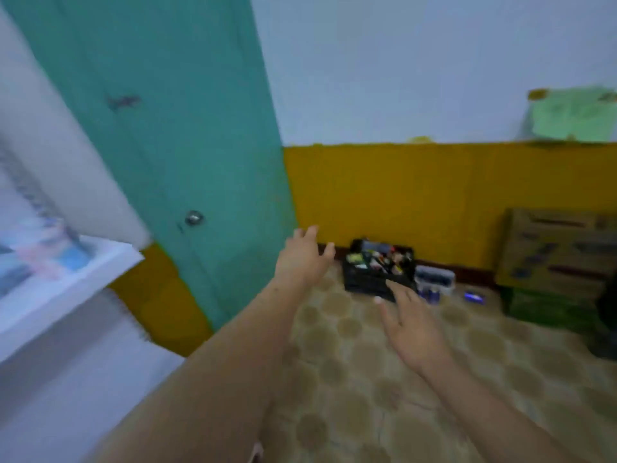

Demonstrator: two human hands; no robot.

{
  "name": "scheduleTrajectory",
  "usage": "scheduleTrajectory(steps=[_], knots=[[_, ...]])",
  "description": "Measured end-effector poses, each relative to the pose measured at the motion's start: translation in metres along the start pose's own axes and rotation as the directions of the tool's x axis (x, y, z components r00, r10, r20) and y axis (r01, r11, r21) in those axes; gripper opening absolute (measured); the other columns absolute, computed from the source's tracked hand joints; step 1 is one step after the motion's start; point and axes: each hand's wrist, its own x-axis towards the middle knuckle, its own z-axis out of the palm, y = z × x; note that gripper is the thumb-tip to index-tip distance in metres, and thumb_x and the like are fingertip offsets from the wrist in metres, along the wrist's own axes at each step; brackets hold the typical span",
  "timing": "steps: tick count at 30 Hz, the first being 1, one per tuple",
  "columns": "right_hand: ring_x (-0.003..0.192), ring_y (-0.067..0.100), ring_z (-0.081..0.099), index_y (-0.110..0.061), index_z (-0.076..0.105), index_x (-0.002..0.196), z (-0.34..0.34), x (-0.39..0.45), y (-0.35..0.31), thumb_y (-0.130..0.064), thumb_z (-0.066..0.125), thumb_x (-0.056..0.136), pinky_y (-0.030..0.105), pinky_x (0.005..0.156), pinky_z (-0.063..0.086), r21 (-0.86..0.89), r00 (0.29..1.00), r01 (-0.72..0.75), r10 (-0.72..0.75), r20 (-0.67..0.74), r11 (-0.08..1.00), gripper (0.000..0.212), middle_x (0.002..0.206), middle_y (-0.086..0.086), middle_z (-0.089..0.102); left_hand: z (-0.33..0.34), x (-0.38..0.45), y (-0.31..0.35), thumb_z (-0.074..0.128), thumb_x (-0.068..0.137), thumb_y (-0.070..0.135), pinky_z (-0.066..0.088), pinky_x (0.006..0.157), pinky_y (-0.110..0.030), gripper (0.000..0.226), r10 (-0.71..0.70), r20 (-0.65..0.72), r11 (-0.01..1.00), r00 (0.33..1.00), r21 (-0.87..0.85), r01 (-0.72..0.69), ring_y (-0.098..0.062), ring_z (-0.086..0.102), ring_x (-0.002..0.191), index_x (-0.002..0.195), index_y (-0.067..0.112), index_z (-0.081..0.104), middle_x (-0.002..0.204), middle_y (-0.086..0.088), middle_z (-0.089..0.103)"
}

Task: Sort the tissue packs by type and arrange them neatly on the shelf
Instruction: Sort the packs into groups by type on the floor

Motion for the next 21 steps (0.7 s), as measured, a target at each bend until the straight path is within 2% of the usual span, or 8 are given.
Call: scheduleTrajectory(steps=[4,6,9,13,16,19,21], knots=[[0.141,0.018,0.032,-0.02,0.038,0.149,-0.034,-0.017,-0.131,-0.064,0.026,0.096,0.035,0.116,0.025,0.09,0.945,0.328,-0.328,-0.01,0.94,0.069,0.152,-0.002,0.039,-0.151,-0.053,-0.044,0.049,0.098,0.044,0.04,0.107,-0.046,0.057,-0.121,-0.219,0.99,0.968,0.044,0.134,-0.036,0.045,0.13,0.144,0.011,0.042,0.139,-0.018,0.047],[0.138,0.018,0.037,-0.019,0.043,0.145,-0.04,-0.04,-0.196,-0.072,0.019,0.092,0.035,0.116,0.028,0.157,0.884,0.464,-0.467,-0.02,0.872,0.079,0.149,-0.001,0.044,-0.216,-0.094,-0.072,0.051,0.098,0.042,0.04,0.107,-0.045,0.056,-0.177,-0.313,0.98,0.933,0.033,0.197,-0.037,0.047,0.128,0.143,0.009,0.043,0.137,-0.019,0.048],[0.138,0.015,0.038,-0.02,0.048,0.14,-0.034,-0.092,-0.289,-0.08,0.015,0.082,0.031,0.115,0.024,0.251,0.781,0.608,-0.623,-0.024,0.753,0.089,0.145,-0.004,0.048,-0.299,-0.174,-0.119,0.05,0.098,0.042,0.039,0.107,-0.043,0.056,-0.252,-0.422,0.955,0.871,0.038,0.295,-0.035,0.047,0.129,0.145,0.012,0.042,0.14,-0.016,0.047],[0.127,0.016,0.046,-0.02,0.059,0.127,-0.011,-0.183,-0.396,-0.075,0.023,0.077,0.028,0.105,0.029,0.431,0.656,0.689,-0.754,-0.03,0.582,0.083,0.131,-0.005,0.056,-0.379,-0.296,-0.188,0.048,0.098,0.043,0.042,0.104,-0.046,0.056,-0.368,-0.497,0.897,0.786,0.032,0.441,-0.032,0.045,0.129,0.146,0.015,0.04,0.142,-0.012,0.044],[0.119,0.015,0.047,-0.024,0.06,0.12,0.02,-0.254,-0.466,-0.074,0.029,0.088,0.027,0.098,0.032,0.499,0.6,0.691,-0.8,0.008,0.523,0.068,0.12,-0.008,0.056,-0.427,-0.388,-0.238,0.049,0.098,0.046,0.043,0.103,-0.046,0.058,-0.469,-0.508,0.826,0.723,0.038,0.563,-0.033,0.046,0.129,0.146,0.015,0.04,0.143,-0.013,0.045],[0.122,0.015,0.047,-0.024,0.058,0.124,0.052,-0.321,-0.521,-0.053,0.039,0.095,0.023,0.095,0.031,0.502,0.494,0.739,-0.868,0.05,0.45,0.045,0.118,-0.011,0.05,-0.466,-0.48,-0.283,0.049,0.098,0.044,0.041,0.106,-0.043,0.059,-0.538,-0.534,0.764,0.652,0.018,0.645,-0.03,0.043,0.133,0.148,0.014,0.039,0.146,-0.013,0.043],[0.122,0.015,0.048,-0.022,0.057,0.125,0.073,-0.362,-0.552,-0.045,0.044,0.098,0.024,0.095,0.034,0.515,0.451,0.748,-0.89,0.069,0.419,0.038,0.117,-0.01,0.051,-0.488,-0.539,-0.31,0.05,0.098,0.043,0.039,0.107,-0.041,0.059,-0.585,-0.542,0.719,0.604,-0.001,0.695,-0.029,0.041,0.135,0.147,0.014,0.039,0.147,-0.013,0.042]])
